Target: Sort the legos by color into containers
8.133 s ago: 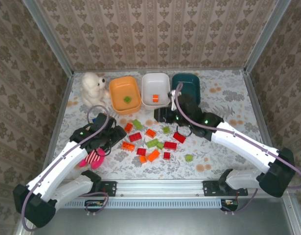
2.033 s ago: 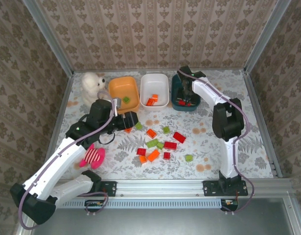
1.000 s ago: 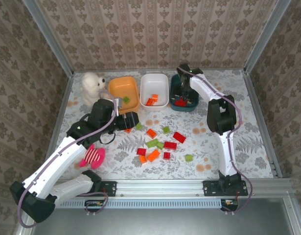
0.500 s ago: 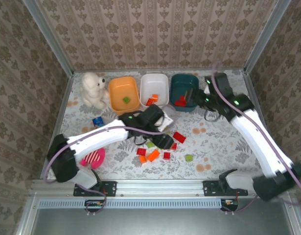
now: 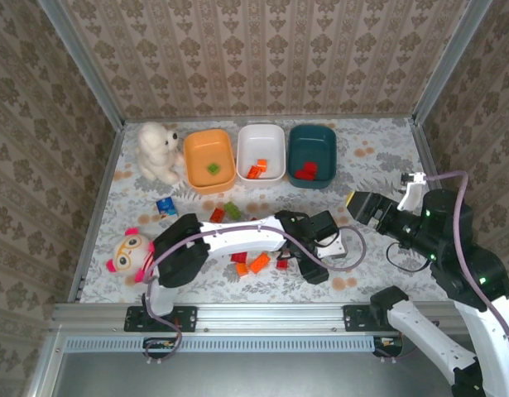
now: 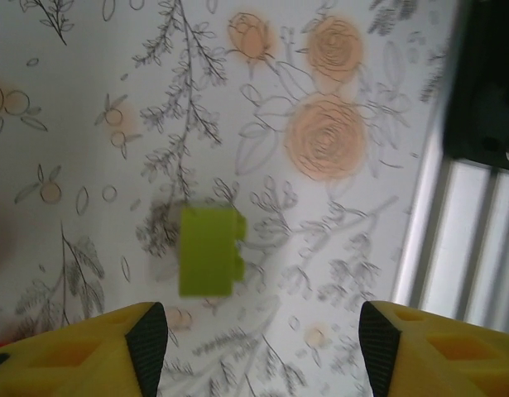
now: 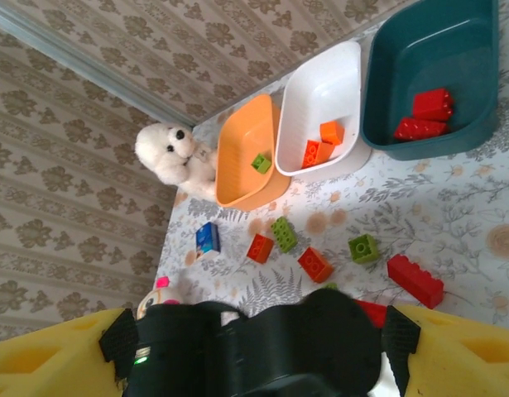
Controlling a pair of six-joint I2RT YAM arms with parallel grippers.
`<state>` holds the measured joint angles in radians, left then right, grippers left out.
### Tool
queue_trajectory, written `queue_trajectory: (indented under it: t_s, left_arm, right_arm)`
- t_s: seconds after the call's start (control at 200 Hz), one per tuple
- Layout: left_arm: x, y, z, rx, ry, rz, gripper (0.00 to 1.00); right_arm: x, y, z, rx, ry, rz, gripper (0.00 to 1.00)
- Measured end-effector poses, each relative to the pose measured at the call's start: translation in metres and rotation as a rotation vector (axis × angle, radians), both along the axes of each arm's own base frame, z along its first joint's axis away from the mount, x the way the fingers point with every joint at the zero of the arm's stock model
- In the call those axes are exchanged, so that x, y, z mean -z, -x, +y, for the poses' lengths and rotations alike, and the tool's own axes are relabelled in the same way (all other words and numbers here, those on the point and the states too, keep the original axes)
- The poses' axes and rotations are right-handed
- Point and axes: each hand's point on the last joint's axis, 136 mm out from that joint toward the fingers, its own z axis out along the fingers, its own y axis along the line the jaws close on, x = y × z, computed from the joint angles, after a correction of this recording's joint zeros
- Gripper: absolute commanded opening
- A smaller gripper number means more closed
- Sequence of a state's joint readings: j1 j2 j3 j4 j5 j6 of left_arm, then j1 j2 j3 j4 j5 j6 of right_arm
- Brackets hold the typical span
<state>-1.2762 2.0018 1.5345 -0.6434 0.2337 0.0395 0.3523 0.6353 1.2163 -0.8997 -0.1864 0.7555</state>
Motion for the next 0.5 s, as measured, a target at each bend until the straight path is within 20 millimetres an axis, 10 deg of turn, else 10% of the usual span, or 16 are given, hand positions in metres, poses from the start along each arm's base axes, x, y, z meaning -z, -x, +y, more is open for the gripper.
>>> queue_trajectory:
  t_s: [0.5]
  left_arm:
    - [0.036,-0.009,-0.014,0.013,-0.076,-0.05,0.49]
  right_arm:
    - [0.0,0.012,0.002,-0.02,-0.037,0.017,0.82]
